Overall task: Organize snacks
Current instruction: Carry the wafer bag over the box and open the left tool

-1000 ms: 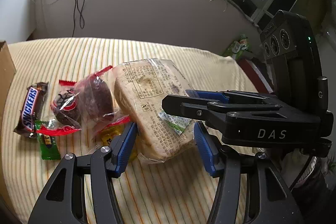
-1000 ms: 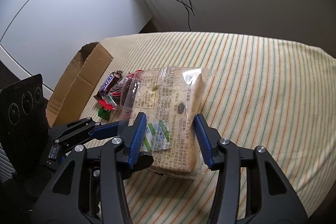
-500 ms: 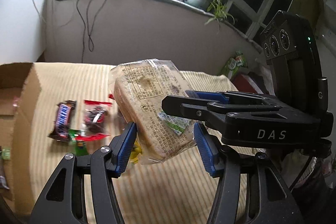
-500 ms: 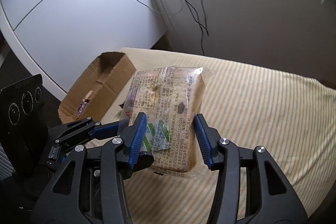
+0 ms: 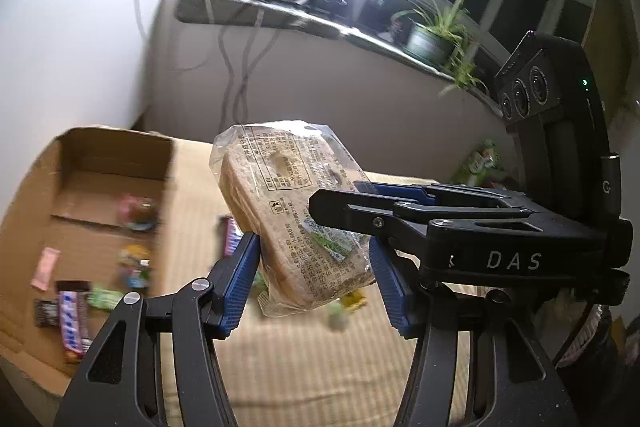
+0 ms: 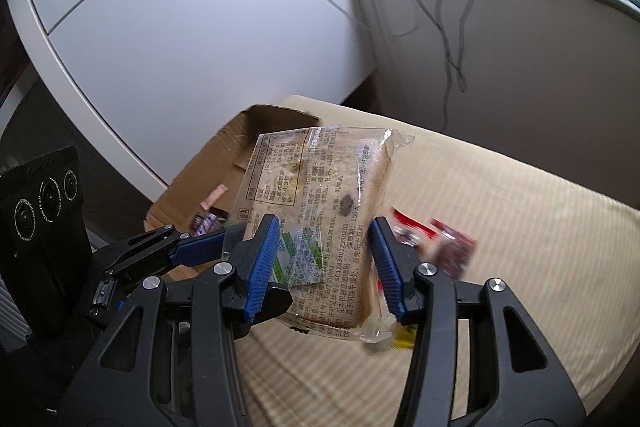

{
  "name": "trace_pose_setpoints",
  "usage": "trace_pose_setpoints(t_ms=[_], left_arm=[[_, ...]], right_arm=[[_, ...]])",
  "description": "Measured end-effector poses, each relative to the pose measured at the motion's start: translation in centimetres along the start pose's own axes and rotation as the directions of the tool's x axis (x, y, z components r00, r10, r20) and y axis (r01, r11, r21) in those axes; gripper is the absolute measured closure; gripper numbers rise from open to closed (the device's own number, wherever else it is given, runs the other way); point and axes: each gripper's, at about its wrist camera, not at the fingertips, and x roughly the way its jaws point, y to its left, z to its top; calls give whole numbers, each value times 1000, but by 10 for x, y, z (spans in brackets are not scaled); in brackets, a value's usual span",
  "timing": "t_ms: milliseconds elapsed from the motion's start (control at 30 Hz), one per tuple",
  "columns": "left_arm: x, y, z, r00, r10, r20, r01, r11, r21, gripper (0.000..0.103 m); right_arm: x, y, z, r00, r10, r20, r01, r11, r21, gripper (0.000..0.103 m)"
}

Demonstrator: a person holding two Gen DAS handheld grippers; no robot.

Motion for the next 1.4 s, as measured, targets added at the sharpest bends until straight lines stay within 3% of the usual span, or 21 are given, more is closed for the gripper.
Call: trace_pose_setpoints(t_ms=[400, 833, 1400], left_arm=[[-23, 64, 7, 994, 103, 33, -100, 991, -84, 48], [-33, 125, 2, 977, 215, 4, -212, 967, -139, 48], [-28, 147, -3, 953, 301, -32, -302, 942, -145, 48]], right_arm=[[58, 58, 32, 996, 65, -54, -69, 994, -80, 53], [117, 101, 45, 982, 136, -133, -150, 983, -104, 53], [139, 110, 48, 975, 132, -181, -151, 984, -97, 53]])
